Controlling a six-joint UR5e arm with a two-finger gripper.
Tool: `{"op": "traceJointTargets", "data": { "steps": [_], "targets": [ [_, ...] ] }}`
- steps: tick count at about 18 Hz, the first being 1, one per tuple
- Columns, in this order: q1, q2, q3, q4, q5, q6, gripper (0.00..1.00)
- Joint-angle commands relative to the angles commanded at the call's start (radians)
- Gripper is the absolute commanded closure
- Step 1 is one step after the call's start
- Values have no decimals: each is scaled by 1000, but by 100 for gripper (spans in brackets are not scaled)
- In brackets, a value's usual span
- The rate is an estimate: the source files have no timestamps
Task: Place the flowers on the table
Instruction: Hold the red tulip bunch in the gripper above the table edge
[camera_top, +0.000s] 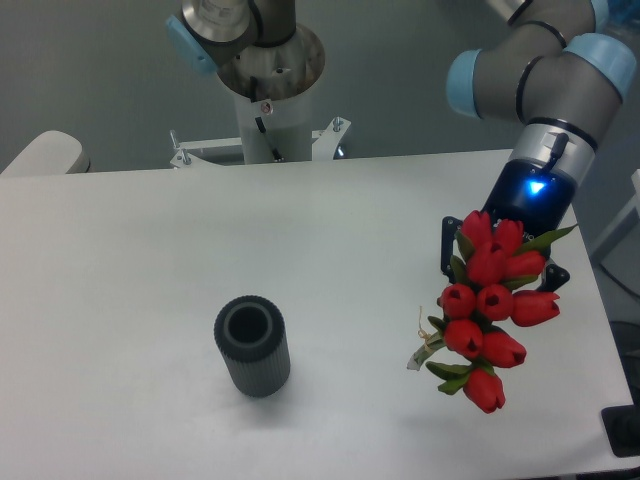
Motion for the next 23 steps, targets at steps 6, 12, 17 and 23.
{"op": "traceJointTargets", "data": {
  "steps": [6, 12, 17, 23],
  "targets": [
    [-6, 3, -11, 0, 0, 31, 60],
    [0, 9, -11, 0, 2, 32, 60],
    [20, 32, -40, 0, 23, 44, 60],
    [11, 90, -106, 0, 196, 133, 60]
  ]
}}
